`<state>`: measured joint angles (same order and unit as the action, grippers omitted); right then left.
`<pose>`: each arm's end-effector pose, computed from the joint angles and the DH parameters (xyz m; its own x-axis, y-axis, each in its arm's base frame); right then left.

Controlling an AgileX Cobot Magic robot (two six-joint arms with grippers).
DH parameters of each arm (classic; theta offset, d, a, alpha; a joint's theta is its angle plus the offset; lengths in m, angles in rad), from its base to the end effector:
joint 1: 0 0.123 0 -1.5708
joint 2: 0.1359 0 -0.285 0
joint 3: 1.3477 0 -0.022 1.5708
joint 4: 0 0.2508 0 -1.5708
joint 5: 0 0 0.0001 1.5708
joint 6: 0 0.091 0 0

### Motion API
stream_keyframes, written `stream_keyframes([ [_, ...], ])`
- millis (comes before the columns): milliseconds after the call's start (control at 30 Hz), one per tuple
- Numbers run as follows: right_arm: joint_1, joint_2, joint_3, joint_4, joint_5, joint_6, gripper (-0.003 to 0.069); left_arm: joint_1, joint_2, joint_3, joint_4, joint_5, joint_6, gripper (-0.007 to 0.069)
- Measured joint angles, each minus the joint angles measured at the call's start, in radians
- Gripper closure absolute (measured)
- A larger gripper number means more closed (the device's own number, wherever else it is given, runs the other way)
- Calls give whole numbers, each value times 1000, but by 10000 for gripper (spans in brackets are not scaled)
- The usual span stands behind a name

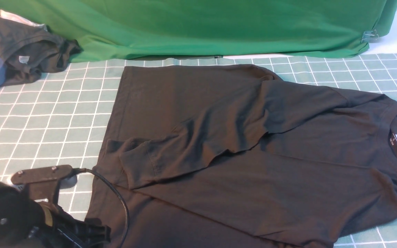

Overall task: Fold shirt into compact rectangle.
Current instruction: 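Grasp the near edge of the shirt at its hem and shoulder corners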

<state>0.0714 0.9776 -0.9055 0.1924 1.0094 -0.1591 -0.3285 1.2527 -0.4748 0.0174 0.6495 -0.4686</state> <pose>0.1726 0.0271 0.3296 -0.8214 -0.1139 -0.5588 -0.2056 0.9731 0.1040 0.1673 -0.0560 0.1719 -0.9685 -0.1339 -0.2099 -0.1170 0.9889 -0.0912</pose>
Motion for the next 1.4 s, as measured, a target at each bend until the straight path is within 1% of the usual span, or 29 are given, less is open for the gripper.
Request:
stream_keyframes([
  [67, 0, 0, 0, 13, 3, -10, 613, 0, 47, 0, -12, -7, -1, 45],
  [133, 0, 0, 0, 22, 8, -15, 613, 0, 92, 0, -17, -23, -2, 55],
  [200, 0, 0, 0, 26, 14, -23, 613, 0, 117, -3, -24, -22, 3, 84],
  [233, 0, 0, 0, 28, 20, -27, 613, 0, 125, -6, -26, -14, 14, 116],
  [267, 0, 0, 0, 28, 20, -27, 613, 0, 130, -8, -26, -12, 21, 130],
  [300, 0, 0, 0, 28, 25, -30, 610, 0, 137, -10, -31, -5, 49, 179],
  [433, 0, 0, 0, 31, 33, -34, 604, 0, 137, -12, -68, -6, 150, 468],
  [467, 0, 0, 0, 31, 33, -36, 603, 0, 135, -12, -75, -7, 163, 505],
  [500, 0, 0, 0, 31, 34, -36, 602, 0, 133, -13, -78, -7, 167, 526],
  [533, 0, 0, 0, 31, 38, -37, 599, 0, 126, -15, -89, -7, 179, 573],
  [567, 0, 0, 0, 31, 40, -37, 595, 0, 121, -15, -107, -2, 183, 596],
  [667, 0, 0, 0, 32, 49, -38, 590, 0, 91, -27, -133, 36, 189, 611],
  [767, 0, 0, 0, 34, 76, -60, 580, 0, 36, -46, -133, 90, 191, 613],
  [900, 0, 0, 0, 63, 103, -79, 545, 0, -52, -54, -128, 182, 192, 615],
  [933, 0, 0, 1, 77, 106, -81, 527, 0, -78, -55, -121, 209, 190, 615],
  [967, 0, 0, 21, 120, 105, -92, 468, 0, -124, -57, -102, 252, 175, 615],
  [1033, 0, -1, 48, 146, 104, -113, 398, 0, -163, -57, -77, 292, 156, 615],
  [1067, 0, -1, 63, 155, 104, -122, 379, 0, -172, -57, -70, 300, 150, 615],
  [1100, 5, -1, 107, 162, 95, -140, 307, 0, -205, -57, -45, 320, 133, 615],
  [1200, 30, -1, 199, 166, 49, -147, 202, 0, -250, -57, -17, 346, 113, 615],
  [1233, 42, -1, 230, 167, 30, -150, 179, 0, -259, -57, -17, 351, 111, 615],
  [1300, 63, -1, 273, 169, 6, -152, 157, 0, -267, -57, -17, 357, 110, 615],
  [1367, 94, -1, 305, 172, -18, -155, 147, 0, -269, -57, -17, 358, 109, 615],
  [1400, 128, -1, 332, 174, -42, -162, 141, 0, -270, -57, -17, 360, 109, 615],
])
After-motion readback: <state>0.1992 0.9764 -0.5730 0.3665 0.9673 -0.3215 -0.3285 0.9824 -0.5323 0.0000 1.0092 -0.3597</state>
